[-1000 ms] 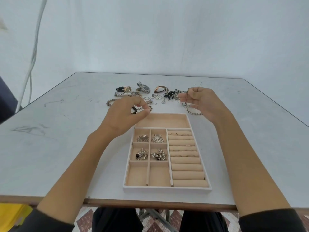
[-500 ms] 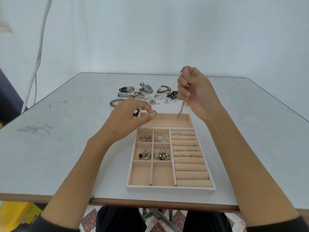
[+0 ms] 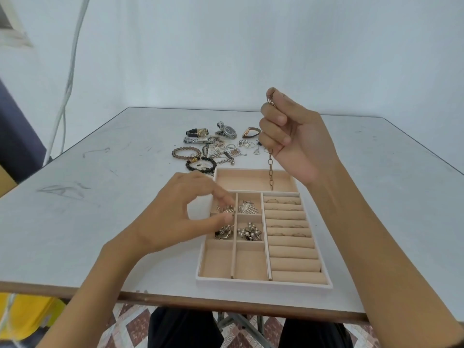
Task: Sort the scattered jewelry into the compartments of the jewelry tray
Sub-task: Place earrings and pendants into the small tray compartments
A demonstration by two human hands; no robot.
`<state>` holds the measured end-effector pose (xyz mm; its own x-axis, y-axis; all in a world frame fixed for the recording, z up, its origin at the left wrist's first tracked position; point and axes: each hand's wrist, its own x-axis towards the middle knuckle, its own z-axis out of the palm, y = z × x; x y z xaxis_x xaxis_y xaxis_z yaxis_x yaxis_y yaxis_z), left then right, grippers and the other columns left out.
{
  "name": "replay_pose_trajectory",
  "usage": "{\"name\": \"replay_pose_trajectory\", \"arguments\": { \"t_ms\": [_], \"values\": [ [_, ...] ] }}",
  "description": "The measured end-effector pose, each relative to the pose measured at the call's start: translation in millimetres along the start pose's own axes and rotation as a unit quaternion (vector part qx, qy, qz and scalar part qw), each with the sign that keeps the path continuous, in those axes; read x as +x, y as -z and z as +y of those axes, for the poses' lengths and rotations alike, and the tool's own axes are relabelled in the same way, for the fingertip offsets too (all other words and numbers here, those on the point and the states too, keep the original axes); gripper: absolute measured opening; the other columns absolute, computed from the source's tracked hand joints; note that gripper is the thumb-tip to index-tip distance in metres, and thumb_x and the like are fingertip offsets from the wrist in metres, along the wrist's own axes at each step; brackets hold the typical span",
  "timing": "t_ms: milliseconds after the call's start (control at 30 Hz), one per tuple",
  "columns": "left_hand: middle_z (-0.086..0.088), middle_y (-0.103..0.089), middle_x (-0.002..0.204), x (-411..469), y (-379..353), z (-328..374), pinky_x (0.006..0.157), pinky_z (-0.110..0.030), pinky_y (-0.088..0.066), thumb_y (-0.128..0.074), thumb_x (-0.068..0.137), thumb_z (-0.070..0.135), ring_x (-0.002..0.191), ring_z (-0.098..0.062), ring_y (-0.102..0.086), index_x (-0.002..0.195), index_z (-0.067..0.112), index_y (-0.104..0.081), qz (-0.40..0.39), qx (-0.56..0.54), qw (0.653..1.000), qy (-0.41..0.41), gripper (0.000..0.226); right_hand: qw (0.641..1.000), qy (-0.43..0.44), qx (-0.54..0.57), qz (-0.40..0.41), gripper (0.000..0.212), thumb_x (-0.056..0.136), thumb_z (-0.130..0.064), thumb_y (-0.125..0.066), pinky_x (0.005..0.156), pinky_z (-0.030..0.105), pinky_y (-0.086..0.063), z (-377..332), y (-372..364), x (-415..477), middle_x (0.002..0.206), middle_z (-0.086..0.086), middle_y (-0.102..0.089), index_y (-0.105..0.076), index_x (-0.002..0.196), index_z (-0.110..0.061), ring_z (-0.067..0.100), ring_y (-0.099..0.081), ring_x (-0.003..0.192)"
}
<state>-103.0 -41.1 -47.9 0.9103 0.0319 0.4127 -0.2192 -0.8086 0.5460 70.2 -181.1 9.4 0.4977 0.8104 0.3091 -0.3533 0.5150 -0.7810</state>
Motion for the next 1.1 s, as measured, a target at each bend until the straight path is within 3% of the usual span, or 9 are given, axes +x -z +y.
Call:
{"name": "replay_pose_trajectory", "arguments": {
  "t_ms": [167, 367, 833, 933, 1000, 1100],
  "values": [
    [0.023, -0.064, 0.097, -25.5, 8.4, 12.8, 0.096, -0.03, -0.032, -0.068, 0.075, 0.053, 0.106, -0.005, -0.055, 0.087, 0.039, -0.068, -0.046, 0.087, 0.995, -0.029, 0.018, 1.0, -0.005, -0.011, -0.015, 0.009, 0.095, -0.016, -0.043, 0.045, 0.023, -0.015, -0.1, -5.0, -1.9, 0.056, -0.007, -0.036, -0.044, 0.086, -0.017, 0.007, -0.023, 0.04],
    [0.032, -0.047, 0.122, -32.4, 6.7, 14.8, 0.104, -0.022, -0.019, -0.063, 0.069, 0.067, 0.126, 0.004, -0.034, 0.082, 0.046, -0.067, -0.092, 0.124, 0.988, -0.004, 0.025, 0.999, -0.016, -0.023, -0.015, 0.01, 0.095, -0.015, -0.042, 0.044, 0.022, -0.016, 3.9, -11.3, -3.2, 0.055, -0.007, -0.035, -0.046, 0.086, -0.016, 0.009, -0.019, 0.042],
    [0.038, -0.049, 0.123, -25.5, 2.5, 14.8, 0.105, -0.027, -0.014, -0.063, 0.063, 0.072, 0.126, 0.011, -0.03, 0.087, 0.051, -0.071, -0.119, 0.181, 0.976, 0.004, 0.033, 0.998, -0.026, -0.045, -0.035, 0.013, 0.099, -0.014, -0.039, 0.044, 0.021, -0.018, 7.2, -18.9, -6.0, 0.055, -0.007, -0.037, -0.046, 0.088, -0.015, 0.008, -0.022, 0.041],
    [0.035, -0.053, 0.121, -30.5, 3.5, 14.3, 0.107, -0.031, -0.024, -0.061, 0.068, 0.071, 0.125, 0.007, -0.04, 0.095, 0.049, -0.07, -0.073, 0.107, 0.991, 0.029, 0.036, 0.995, -0.04, -0.069, -0.054, 0.013, 0.099, -0.014, -0.038, 0.044, 0.022, -0.018, 6.5, -21.4, -7.4, 0.055, -0.007, -0.038, -0.046, 0.088, -0.015, 0.007, -0.024, 0.04],
    [0.03, -0.057, 0.121, -36.5, 1.0, 10.1, 0.105, -0.029, -0.034, -0.057, 0.08, 0.062, 0.122, 0.005, -0.047, 0.107, 0.045, -0.066, 0.003, 0.053, 0.997, 0.06, 0.033, 0.991, -0.057, -0.098, -0.069, 0.013, 0.098, -0.014, -0.039, 0.044, 0.021, -0.018, 5.2, -22.7, -8.9, 0.055, -0.007, -0.038, -0.047, 0.088, -0.015, 0.007, -0.024, 0.041],
    [0.026, -0.05, 0.133, -44.8, -8.7, -1.4, 0.109, -0.03, -0.034, -0.04, 0.092, 0.05, 0.128, 0.004, -0.041, 0.128, 0.038, -0.052, 0.073, 0.079, 0.986, 0.127, 0.04, 0.983, -0.093, -0.126, -0.094, 0.007, 0.094, -0.016, -0.044, 0.044, 0.02, -0.019, 4.3, -25.1, -12.5, 0.056, -0.007, -0.039, -0.048, 0.089, -0.015, 0.007, -0.025, 0.04]
  ]
}}
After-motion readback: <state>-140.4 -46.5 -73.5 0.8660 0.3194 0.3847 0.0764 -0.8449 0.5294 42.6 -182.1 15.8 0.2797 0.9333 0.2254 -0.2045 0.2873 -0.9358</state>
